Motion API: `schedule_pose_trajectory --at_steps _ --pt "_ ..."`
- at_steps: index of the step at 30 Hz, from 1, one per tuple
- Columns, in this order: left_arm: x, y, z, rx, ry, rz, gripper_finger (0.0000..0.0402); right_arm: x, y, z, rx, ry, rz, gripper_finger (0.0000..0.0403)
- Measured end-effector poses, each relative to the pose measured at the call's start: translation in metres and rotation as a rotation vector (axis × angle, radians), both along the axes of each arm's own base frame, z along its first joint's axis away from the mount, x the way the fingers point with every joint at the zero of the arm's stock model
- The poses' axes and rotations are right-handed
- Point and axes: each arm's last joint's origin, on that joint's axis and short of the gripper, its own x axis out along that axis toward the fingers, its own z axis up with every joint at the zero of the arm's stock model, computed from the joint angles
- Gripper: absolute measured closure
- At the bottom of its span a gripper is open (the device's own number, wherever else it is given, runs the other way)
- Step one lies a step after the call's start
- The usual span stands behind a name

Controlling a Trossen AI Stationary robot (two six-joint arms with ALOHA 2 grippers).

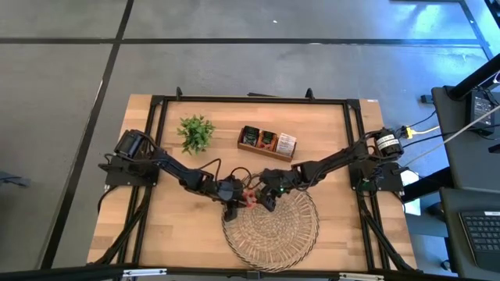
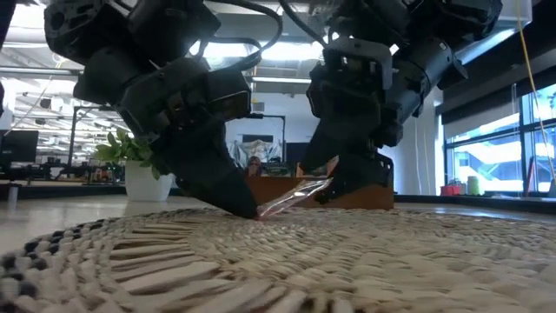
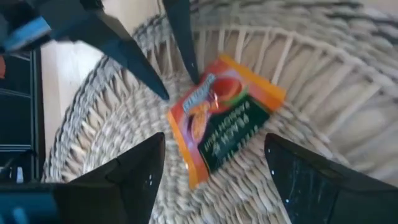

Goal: Pick & Place Tea
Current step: Put the orange tea bag into the middle section of the wooden organizer

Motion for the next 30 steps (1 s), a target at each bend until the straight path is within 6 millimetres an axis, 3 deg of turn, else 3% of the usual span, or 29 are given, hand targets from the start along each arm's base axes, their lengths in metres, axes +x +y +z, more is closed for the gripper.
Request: schedule_pose_trajectory --at_steps 6,17,30 --pt "0.003 -0.002 0.003 -0.025 -0.059 -0.004 0.0288 0.003 0.001 -0.005 0.031 -0.006 -0.034 0.0155" --pt "0.003 -0.002 0.002 -0.024 -0.055 -0.006 0.0288 0.003 -0.006 -0.008 0.019 0.023 -0.026 0.0274" --pt "0.003 -0.002 0.003 -0.028 -0.066 -0.015 0.0288 0.004 -0.016 -0.006 -0.004 0.002 0.062 0.0369"
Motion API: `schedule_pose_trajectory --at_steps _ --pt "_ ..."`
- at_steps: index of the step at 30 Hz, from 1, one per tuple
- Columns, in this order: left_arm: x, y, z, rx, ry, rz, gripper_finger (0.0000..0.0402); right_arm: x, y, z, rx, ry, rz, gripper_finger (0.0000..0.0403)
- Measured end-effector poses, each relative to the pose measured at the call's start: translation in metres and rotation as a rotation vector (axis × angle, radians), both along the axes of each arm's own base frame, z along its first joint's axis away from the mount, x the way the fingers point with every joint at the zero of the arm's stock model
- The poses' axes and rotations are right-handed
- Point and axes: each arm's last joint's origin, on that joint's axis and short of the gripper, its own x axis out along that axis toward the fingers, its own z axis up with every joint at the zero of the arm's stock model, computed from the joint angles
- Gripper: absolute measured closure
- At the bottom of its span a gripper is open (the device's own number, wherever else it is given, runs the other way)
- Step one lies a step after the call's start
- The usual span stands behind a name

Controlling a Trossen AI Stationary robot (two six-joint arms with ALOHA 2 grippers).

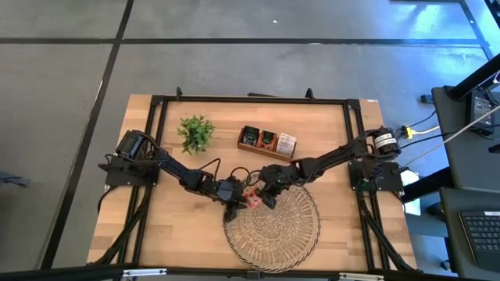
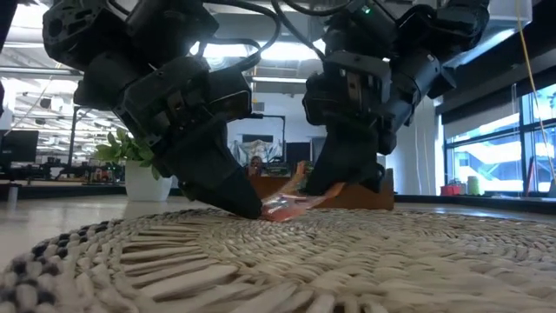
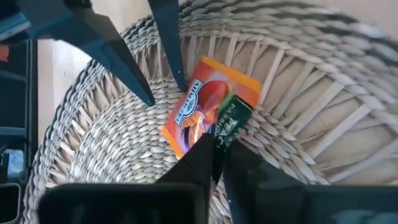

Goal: Pick & Place Tea
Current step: Put the orange tea bag into the middle section of the wooden organizer

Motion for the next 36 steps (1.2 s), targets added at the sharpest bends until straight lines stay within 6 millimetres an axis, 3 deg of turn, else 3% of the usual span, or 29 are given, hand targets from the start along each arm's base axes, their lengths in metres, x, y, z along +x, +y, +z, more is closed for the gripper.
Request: schedule_pose_trajectory --at_steps 3,7,14,20,23,28,36 --pt "-0.002 -0.001 0.007 -0.02 -0.009 -0.059 0.0288 -0.001 -0.002 0.009 -0.043 -0.04 0.046 0.0392" --pt "-0.002 -0.002 0.03 -0.005 -0.096 -0.115 0.0288 -0.008 -0.01 0.032 -0.104 -0.084 0.087 0.0394" --pt "-0.003 -0.001 0.046 0.085 -0.18 -0.2 0.0288 -0.032 -0.051 0.084 -0.304 -0.112 0.07 0.0398" --pt "-0.003 -0.001 0.046 0.147 -0.188 -0.236 0.0288 -0.036 -0.091 0.14 -0.415 0.05 0.052 0.0396" --pt "-0.004 0.0 0.044 0.15 -0.174 -0.237 0.0287 -0.033 -0.106 0.156 -0.507 0.155 0.04 0.0396" --pt "-0.004 0.0 0.044 0.154 -0.17 -0.232 0.0288 -0.02 -0.128 0.153 -0.533 0.25 0.035 0.0396" --pt "-0.004 0.0 0.043 0.158 -0.154 -0.233 0.0288 0.001 -0.14 0.108 -0.521 0.38 0.101 0.0396"
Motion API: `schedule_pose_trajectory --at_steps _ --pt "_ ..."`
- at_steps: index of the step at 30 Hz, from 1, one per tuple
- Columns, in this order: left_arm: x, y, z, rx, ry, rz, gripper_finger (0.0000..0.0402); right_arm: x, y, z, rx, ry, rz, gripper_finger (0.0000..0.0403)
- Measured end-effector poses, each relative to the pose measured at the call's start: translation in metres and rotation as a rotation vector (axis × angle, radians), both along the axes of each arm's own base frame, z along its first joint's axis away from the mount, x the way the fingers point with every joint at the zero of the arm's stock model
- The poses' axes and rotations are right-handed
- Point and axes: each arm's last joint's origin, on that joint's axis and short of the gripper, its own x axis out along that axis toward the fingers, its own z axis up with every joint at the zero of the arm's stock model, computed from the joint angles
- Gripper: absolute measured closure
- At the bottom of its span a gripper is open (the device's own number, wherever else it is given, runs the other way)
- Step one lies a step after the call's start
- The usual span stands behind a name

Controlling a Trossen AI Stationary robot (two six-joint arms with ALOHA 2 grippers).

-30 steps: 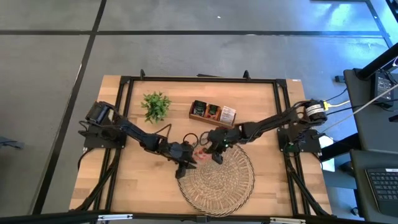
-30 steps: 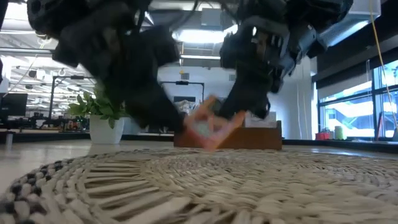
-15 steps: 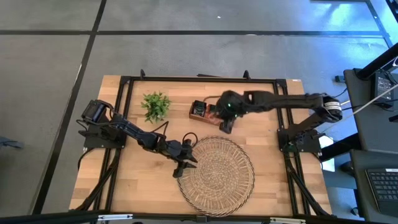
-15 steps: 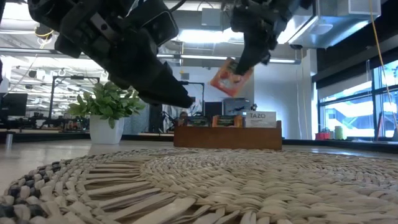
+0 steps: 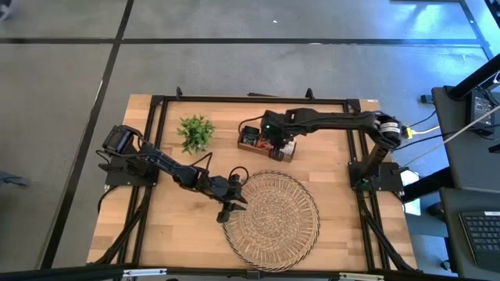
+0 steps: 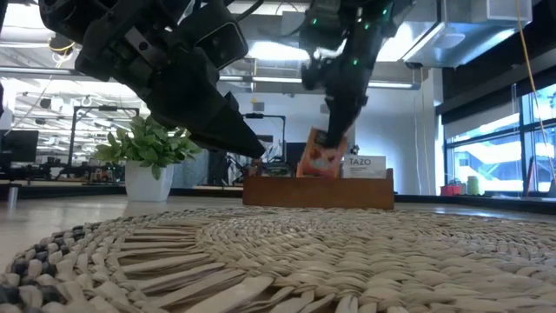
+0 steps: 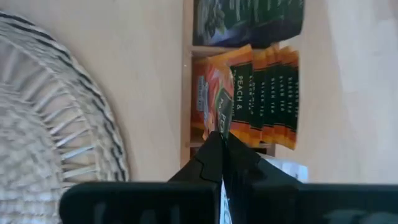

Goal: Pick & Place Tea
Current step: Put the orange tea bag into the middle section of the wooden organizer

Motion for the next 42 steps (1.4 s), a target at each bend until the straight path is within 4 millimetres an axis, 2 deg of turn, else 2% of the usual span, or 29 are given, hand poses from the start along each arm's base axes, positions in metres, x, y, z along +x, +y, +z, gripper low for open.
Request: schedule_pose_trajectory --at_steps 6,19,28,37,42 --pt "0.0 0.0 0.0 0.001 0.004 0.0 0.0287 0.008 -0.002 -0.019 0.004 0.051 0.021 0.0396" --pt "0.0 0.0 0.0 0.002 0.007 0.0 0.0288 0.019 -0.005 -0.044 -0.006 0.09 0.069 0.0396" --pt "0.0 0.0 0.0 0.003 0.01 0.0 0.0288 0.019 -0.005 -0.045 -0.02 0.099 0.129 0.0393" --pt "-0.001 0.001 -0.002 0.022 0.023 0.021 0.0288 0.021 -0.005 -0.044 -0.03 0.083 0.142 0.0335" --pt "-0.001 0.002 -0.002 0.045 0.018 0.057 0.0288 0.021 -0.005 -0.044 -0.024 0.071 0.115 0.0328"
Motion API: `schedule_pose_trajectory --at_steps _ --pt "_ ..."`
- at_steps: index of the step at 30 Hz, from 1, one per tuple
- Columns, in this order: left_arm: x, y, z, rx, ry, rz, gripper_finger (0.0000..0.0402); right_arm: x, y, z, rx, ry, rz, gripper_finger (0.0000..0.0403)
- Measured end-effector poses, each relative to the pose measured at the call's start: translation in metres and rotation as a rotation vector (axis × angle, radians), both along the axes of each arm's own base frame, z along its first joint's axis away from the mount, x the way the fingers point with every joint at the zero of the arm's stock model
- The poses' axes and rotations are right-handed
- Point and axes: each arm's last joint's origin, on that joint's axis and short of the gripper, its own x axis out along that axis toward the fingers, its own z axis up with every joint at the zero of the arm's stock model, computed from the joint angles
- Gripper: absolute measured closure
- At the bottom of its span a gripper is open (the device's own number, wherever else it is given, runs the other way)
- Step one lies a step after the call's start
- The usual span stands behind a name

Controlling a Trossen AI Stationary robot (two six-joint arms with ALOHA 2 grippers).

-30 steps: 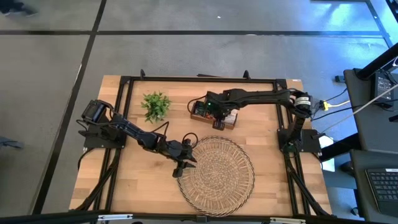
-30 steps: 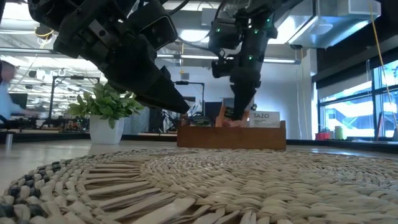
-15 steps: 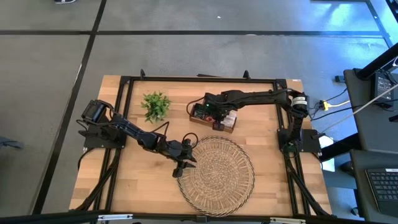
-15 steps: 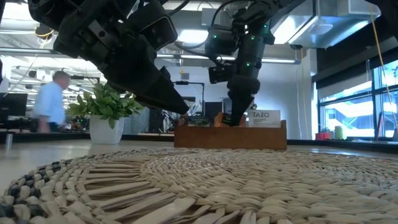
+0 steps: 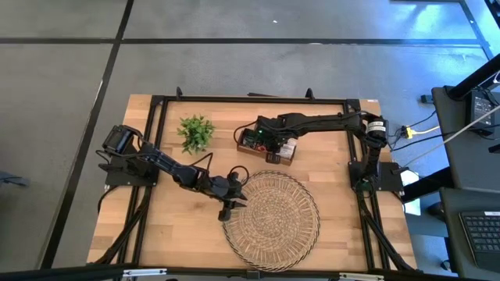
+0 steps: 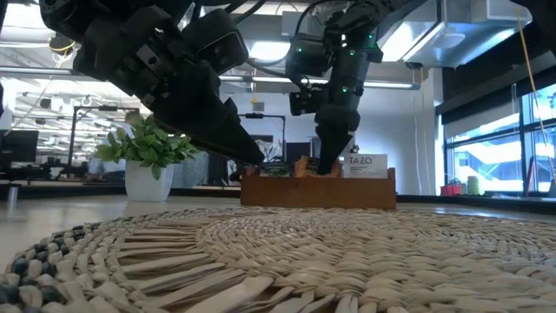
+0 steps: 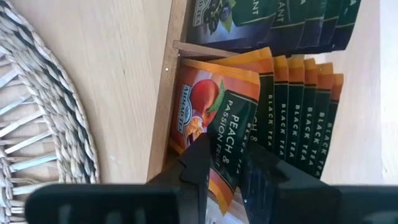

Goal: Pick & Place Tea
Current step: Put the orange tea bag into the middle section of the wooden organizer

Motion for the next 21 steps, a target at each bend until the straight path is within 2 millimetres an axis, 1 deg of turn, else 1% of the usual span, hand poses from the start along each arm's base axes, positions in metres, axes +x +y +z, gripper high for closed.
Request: schedule_pose_trajectory --at_steps 6,8,14,17,21 --pt "0.0 0.0 -0.001 0.003 0.007 0.001 0.0288 -0.001 0.0 0.001 0.004 0.011 -0.006 0.034" --pt "0.0 0.0 -0.001 0.003 0.007 0.002 0.0288 0.001 0.0 0.007 0.006 0.015 -0.006 0.0342" --pt "0.0 0.0 -0.001 0.005 0.008 0.004 0.0288 0.012 -0.003 0.027 -0.018 -0.074 0.005 0.0344" --pt "-0.001 0.0 -0.001 0.006 0.012 0.004 0.0288 0.011 -0.002 0.027 -0.011 -0.068 -0.008 0.0344" --pt "-0.001 -0.001 -0.001 0.007 0.013 -0.001 0.0288 0.007 -0.001 0.021 -0.001 -0.034 -0.016 0.0344"
